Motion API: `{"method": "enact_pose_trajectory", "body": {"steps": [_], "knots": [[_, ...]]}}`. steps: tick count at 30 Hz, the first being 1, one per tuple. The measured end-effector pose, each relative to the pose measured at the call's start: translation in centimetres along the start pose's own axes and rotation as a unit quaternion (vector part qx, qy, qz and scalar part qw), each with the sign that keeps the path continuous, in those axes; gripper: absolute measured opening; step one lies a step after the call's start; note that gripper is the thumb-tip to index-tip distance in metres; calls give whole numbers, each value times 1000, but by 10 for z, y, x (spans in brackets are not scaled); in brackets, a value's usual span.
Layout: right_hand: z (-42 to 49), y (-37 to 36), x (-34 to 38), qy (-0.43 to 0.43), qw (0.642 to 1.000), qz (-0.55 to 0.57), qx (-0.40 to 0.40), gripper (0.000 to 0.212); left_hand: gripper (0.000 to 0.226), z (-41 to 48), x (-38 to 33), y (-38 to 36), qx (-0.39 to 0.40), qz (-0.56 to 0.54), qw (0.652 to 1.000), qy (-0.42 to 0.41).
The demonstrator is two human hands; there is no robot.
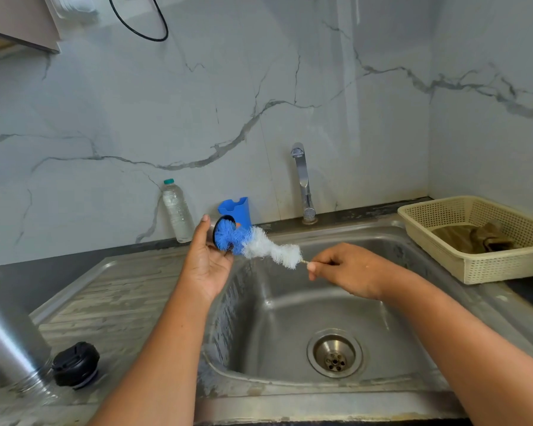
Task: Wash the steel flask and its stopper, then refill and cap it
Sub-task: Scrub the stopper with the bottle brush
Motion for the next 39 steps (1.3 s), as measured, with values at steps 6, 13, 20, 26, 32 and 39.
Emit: {"method": "enact_pose_trajectory", "body": {"steps": [6,13,20,26,32,39], "knots": [[0,13,-4,-10,994,-103,-30,32,49,0,-4,7,-77,45,996,-22],[-7,23,-4,-27,978,-197,-66,32,43,-2,-3,8,-107,72,992,-12],[-6,19,-3,-21,984,-168,-62,32,59,-3,8,1,-59,77,995,19],[1,10,-5,4,1000,-7,-27,25,72,0,-6,-2,33,-56,998,11],[3,3,-4,6,1000,-3,-22,25,41,-4,-9,-2,33,-25,999,-8],[-5,16,4,1,979,-185,-84,31,64,0,-7,9,-77,62,995,-18]]}}
Point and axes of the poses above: each hand's wrist, its own z-axis towards the middle knuckle, its own y-axis out of the back of the hand, x = y × z, the point moved 5 cm from there along z, towards the middle knuckle, and after that the axes turned 6 degrees about -z, right-handed, at the moved point
